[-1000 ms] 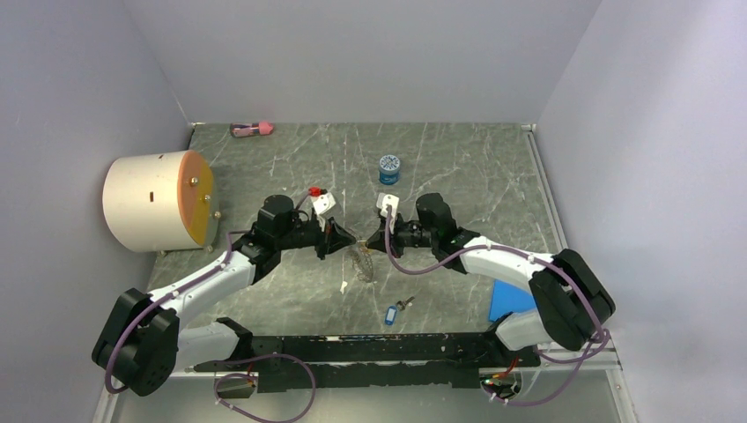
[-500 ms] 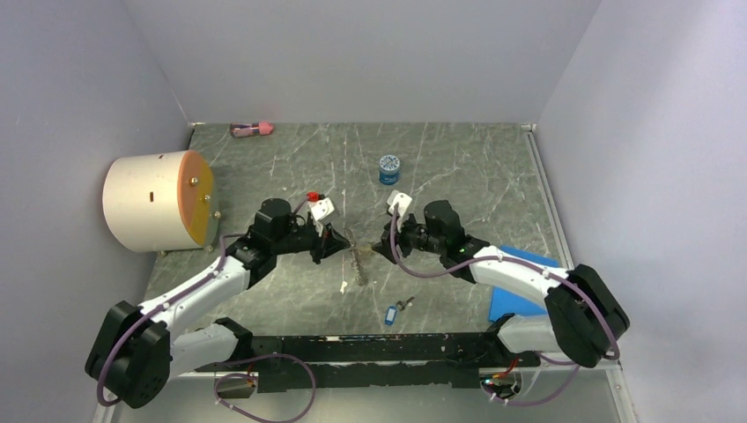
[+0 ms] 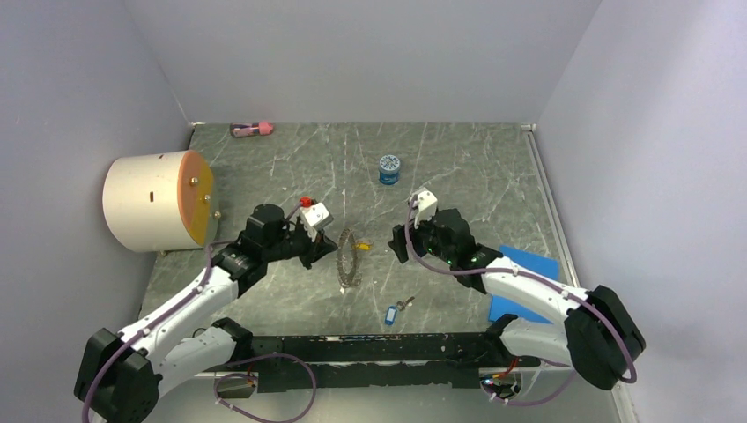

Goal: Put the keys on the keyring

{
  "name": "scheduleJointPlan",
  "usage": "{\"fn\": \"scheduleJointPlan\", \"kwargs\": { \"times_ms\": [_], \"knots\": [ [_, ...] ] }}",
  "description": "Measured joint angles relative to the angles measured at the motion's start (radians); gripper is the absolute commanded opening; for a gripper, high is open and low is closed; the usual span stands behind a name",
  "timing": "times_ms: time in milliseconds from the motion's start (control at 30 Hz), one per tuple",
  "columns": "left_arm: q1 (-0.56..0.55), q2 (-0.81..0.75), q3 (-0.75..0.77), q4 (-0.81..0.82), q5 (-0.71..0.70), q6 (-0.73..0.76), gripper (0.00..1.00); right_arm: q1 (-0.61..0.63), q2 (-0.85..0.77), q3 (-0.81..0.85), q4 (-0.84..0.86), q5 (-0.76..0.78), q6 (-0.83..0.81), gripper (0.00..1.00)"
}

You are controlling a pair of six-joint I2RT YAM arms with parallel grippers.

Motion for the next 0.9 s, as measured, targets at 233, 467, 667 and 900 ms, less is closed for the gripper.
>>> {"fn": "scheduleJointPlan", "kwargs": {
  "times_ms": [233,467,667,900],
  "knots": [
    [0.000,-0.051,0.026,-0.097,-0.080,0.023,0.02,-0.002,0.107,0.107,-0.114,0.069,0.125,0.78],
    [0.000,-0.079,0.046,-0.161,-0.146,0.051,0.02,0.000,0.298,0.265,-0.164,0.047,0.284,0.58],
    [0.000,-0.074,0.046,-0.158,-0.154,0.051,0.03,0.010,0.455,0.399,-0.208,-0.002,0.409,0.35],
    [0.000,-0.042,0.045,-0.118,-0.153,0.051,0.02,0.034,0.568,0.478,-0.283,-0.026,0.475,0.37]
  ]
}}
